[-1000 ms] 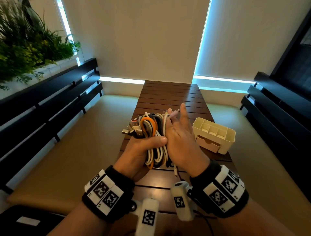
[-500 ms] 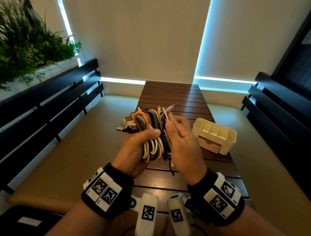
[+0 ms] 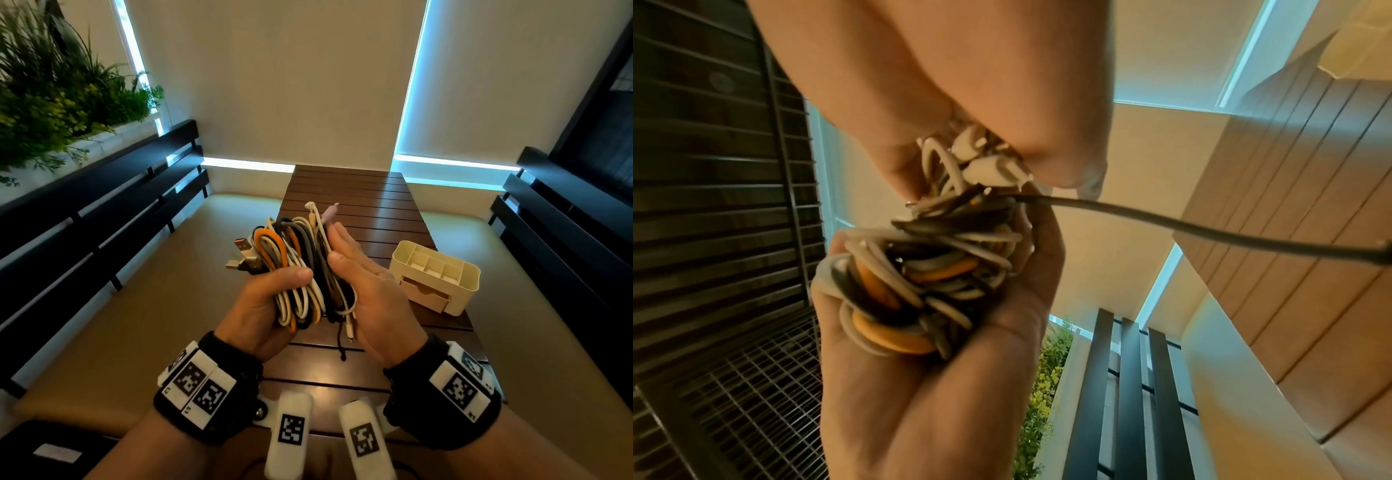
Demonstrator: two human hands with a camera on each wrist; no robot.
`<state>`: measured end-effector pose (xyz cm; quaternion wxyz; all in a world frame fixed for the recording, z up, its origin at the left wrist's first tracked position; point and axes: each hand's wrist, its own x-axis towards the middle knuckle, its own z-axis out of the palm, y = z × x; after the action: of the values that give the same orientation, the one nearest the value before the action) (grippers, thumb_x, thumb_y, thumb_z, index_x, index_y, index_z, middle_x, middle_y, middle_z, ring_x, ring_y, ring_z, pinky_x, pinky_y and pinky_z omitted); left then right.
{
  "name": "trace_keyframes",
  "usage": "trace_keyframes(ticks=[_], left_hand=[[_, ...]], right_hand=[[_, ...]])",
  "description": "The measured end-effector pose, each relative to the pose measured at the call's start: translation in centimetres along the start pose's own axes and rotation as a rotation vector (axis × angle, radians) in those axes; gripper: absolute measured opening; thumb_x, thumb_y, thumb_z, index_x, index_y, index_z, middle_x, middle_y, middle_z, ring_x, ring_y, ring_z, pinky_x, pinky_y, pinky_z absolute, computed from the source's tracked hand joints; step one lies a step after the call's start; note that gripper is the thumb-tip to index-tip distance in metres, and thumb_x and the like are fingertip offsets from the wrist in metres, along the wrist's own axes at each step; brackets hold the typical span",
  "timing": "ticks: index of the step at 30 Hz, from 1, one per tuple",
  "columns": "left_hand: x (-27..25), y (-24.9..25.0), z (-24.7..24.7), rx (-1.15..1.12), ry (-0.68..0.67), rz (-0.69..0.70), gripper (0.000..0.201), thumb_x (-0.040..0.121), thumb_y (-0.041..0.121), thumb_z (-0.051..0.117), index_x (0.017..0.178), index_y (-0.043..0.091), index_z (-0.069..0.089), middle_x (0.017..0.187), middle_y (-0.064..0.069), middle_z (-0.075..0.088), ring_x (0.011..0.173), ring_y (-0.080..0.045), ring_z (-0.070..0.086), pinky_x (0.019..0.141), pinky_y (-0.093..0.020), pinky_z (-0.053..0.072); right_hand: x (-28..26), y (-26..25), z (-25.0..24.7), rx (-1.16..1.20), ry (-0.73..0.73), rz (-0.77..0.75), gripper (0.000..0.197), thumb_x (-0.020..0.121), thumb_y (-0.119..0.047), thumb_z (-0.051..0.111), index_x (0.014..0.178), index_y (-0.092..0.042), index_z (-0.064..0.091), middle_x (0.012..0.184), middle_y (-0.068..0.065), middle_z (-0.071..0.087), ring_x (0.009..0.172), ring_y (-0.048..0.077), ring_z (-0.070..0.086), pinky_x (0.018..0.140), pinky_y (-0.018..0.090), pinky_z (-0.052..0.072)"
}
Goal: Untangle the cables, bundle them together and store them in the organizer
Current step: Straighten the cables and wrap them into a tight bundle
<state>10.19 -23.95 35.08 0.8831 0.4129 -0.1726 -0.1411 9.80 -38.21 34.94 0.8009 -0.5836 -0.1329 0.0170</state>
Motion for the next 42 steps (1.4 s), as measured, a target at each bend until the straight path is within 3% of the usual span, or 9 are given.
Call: trace_keyframes(ticks=[6, 10, 12, 14, 17, 21, 23, 32, 42], left_hand=[[-0.1, 0.1, -0.6, 0.046, -0.005, -0.019, 0.075, 0.056, 0.023, 0.091, 0.124, 0.005, 0.066, 0.120, -0.027, 0.063, 0.108, -0.042, 0.063, 0.096, -0.058, 0.049], [0.3, 0.4, -0.9, 0.133, 0.066, -0.004, 0.066, 0.064, 0.016, 0.082, 0.124, -0.001, 0.062, 0.117, -0.034, 0.059, 0.108, -0.055, 0.058, 0.094, -0.067, 0.046], [0.6, 0.5, -0.7, 0.186, 0.061, 0.013, 0.054, 0.073, 0.016, 0.072, 0.126, 0.008, 0.064, 0.120, -0.030, 0.062, 0.110, -0.054, 0.058, 0.093, -0.064, 0.048], [0.6, 0.4, -0.7, 0.197, 0.038, 0.009, 0.051, 0.080, 0.012, 0.066, 0.130, 0.016, 0.064, 0.126, -0.030, 0.061, 0.113, -0.053, 0.057, 0.092, -0.061, 0.049], [0.6, 0.2, -0.7, 0.167, 0.060, -0.004, 0.048, 0.082, 0.008, 0.058, 0.128, 0.016, 0.066, 0.114, -0.022, 0.068, 0.101, -0.039, 0.065, 0.084, -0.049, 0.056], [0.5, 0.4, -1.5, 0.189, 0.123, -0.010, 0.048, 0.072, 0.014, 0.070, 0.120, 0.005, 0.067, 0.106, -0.034, 0.063, 0.095, -0.042, 0.062, 0.085, -0.059, 0.054], [0.3, 0.4, -1.6, 0.187, 0.139, -0.022, 0.047, 0.069, 0.015, 0.072, 0.114, 0.002, 0.068, 0.093, -0.026, 0.066, 0.082, -0.033, 0.067, 0.074, -0.047, 0.060], [-0.1, 0.5, -0.4, 0.132, -0.011, -0.025, 0.059, 0.082, 0.010, 0.057, 0.141, 0.015, 0.055, 0.110, -0.018, 0.070, 0.095, -0.030, 0.068, 0.084, -0.046, 0.057], [-0.4, 0.3, 0.0, 0.087, -0.047, -0.061, 0.064, 0.078, 0.014, 0.062, 0.141, 0.014, 0.053, 0.124, -0.029, 0.060, 0.104, -0.038, 0.065, 0.087, -0.051, 0.056]], right_hand=[[0.0, 0.6, 0.4, 0.067, -0.041, 0.087, 0.054, 0.085, -0.037, 0.069, 0.136, -0.046, 0.053, 0.157, 0.005, 0.038, 0.139, 0.023, 0.045, 0.110, 0.047, 0.044], [-0.2, 0.1, 0.7, -0.544, 0.043, 0.022, 0.047, 0.101, -0.038, 0.049, 0.140, -0.059, 0.034, 0.162, -0.020, -0.002, 0.131, -0.021, 0.025, 0.103, 0.004, 0.031], [-0.5, 0.2, 0.8, -0.822, 0.049, -0.043, 0.046, 0.104, -0.043, 0.036, 0.146, -0.058, 0.024, 0.158, -0.028, -0.010, 0.148, 0.000, 0.012, 0.121, 0.031, 0.021], [-0.5, 0.0, 1.2, -0.936, 0.050, -0.111, 0.043, 0.103, -0.047, 0.030, 0.145, -0.056, 0.027, 0.152, -0.031, -0.001, 0.147, 0.010, 0.014, 0.120, 0.052, 0.021], [-0.5, -0.3, 0.8, -0.990, 0.046, -0.148, 0.034, 0.100, -0.043, 0.030, 0.130, -0.043, 0.046, 0.144, -0.018, 0.019, 0.137, 0.011, 0.025, 0.114, 0.050, 0.031], [-0.5, -2.4, -0.1, -0.718, 0.029, -0.052, 0.021, 0.103, -0.032, 0.038, 0.094, -0.027, 0.056, 0.110, -0.003, 0.053, 0.102, 0.000, 0.053, 0.078, 0.007, 0.043], [-0.6, -3.4, -0.3, -0.708, 0.050, -0.054, 0.021, 0.103, -0.029, 0.046, 0.092, -0.023, 0.063, 0.092, -0.004, 0.055, 0.077, -0.006, 0.053, 0.062, 0.004, 0.039], [-1.1, -2.6, -0.3, -0.399, 0.168, -0.137, 0.014, 0.090, -0.010, 0.067, 0.099, -0.020, 0.073, 0.081, 0.005, 0.074, 0.066, 0.015, 0.066, 0.062, 0.025, 0.055], [-1.6, -3.1, 0.0, -0.643, 0.099, -0.198, 0.018, 0.084, -0.016, 0.076, 0.092, -0.031, 0.071, 0.097, 0.003, 0.065, 0.079, 0.007, 0.064, 0.071, 0.019, 0.054]])
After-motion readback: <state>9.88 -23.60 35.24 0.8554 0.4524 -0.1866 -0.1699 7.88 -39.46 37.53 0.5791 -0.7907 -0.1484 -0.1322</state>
